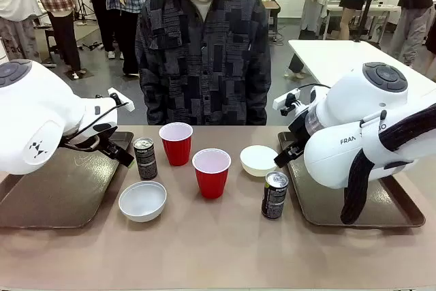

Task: Prepare tableware on both trays.
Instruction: Pick up a Picnic Bowl from the table and place it on a Handle tray.

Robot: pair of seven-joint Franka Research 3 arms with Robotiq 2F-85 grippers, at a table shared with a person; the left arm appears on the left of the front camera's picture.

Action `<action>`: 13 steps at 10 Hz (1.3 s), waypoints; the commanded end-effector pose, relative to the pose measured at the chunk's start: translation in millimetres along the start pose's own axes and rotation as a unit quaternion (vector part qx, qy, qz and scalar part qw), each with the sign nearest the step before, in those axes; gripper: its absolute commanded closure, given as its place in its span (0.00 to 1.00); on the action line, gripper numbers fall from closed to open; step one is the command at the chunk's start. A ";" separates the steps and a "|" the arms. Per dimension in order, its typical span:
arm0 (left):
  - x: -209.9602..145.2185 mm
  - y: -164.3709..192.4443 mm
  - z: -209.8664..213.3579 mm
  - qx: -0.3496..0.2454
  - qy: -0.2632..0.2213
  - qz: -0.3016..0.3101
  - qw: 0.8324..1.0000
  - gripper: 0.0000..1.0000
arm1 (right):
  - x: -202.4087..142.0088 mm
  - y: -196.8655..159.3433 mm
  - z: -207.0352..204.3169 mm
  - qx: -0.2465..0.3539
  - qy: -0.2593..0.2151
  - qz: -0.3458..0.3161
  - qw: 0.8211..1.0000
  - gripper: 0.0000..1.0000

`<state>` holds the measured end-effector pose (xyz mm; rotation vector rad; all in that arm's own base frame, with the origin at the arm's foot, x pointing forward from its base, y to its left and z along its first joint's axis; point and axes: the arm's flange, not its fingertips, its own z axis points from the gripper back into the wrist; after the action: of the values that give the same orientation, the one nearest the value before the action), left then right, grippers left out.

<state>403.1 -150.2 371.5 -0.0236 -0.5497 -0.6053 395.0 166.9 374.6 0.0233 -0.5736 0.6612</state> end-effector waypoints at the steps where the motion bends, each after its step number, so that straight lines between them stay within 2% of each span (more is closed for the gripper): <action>1: 0.0 -0.1 0.0 0.000 0.000 0.000 1.000 0.00 | 0.0 0.0 0.0 0.000 0.000 0.000 1.000 0.00; 12: 0.0 -0.1 0.0 0.000 0.000 0.000 1.000 0.00 | 0.0 -0.1 0.0 0.000 0.000 0.000 1.000 0.00; 13: 0.0 -0.1 0.0 0.000 0.000 0.000 1.000 0.00 | 2.3 0.7 10.7 0.009 0.021 -0.008 1.000 0.00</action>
<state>403.1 -150.3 371.5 -0.0237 -0.5497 -0.6055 394.2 166.5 375.5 0.0230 -0.5607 0.6599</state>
